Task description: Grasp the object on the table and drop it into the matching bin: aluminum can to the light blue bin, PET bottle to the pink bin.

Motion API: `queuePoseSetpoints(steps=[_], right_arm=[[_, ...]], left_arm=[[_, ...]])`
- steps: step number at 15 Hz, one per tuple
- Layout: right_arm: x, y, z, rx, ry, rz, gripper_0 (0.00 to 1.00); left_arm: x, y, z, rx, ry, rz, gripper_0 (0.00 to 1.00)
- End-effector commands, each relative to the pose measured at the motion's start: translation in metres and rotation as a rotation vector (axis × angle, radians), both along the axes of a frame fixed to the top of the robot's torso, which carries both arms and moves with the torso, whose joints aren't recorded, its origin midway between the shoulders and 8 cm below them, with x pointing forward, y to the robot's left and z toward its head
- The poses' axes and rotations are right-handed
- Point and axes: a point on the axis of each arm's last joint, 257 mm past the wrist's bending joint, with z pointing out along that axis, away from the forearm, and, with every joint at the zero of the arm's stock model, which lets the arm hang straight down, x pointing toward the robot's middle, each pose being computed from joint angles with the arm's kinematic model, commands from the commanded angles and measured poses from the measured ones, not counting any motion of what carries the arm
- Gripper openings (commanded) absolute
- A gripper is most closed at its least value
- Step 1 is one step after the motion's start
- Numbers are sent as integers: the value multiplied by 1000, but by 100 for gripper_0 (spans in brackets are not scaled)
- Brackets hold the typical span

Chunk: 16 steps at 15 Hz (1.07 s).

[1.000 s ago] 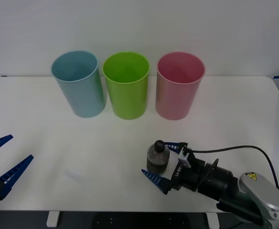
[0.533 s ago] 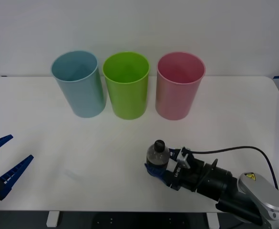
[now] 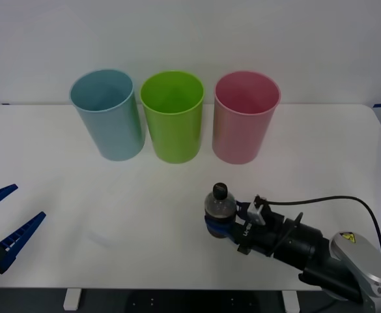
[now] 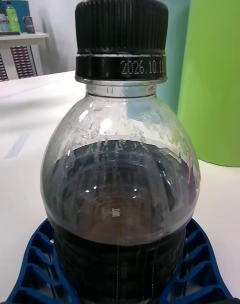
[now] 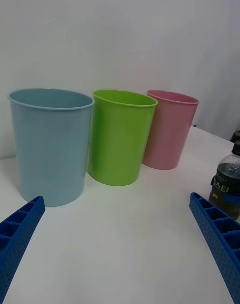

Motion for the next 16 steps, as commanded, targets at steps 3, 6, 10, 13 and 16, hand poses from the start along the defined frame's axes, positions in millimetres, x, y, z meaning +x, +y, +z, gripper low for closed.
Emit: queuePoseSetpoints(steps=[3,6,10,13,16], right_arm=[[12,-13,27,51,2,-41,0],[13,-20,59,111,22,-53,0],[12,-36,103,183,39,-70,0],[15,-49,136,225,49,-71,0],[14,-58,171,291,74,-64,0]], left_arm=[[0,0,0,0,0,0,100],[0,0,0,0,0,0,100],[0,0,0,0,0,0,100],[0,0,0,0,0,0,100],[0,0,0,0,0,0,100]])
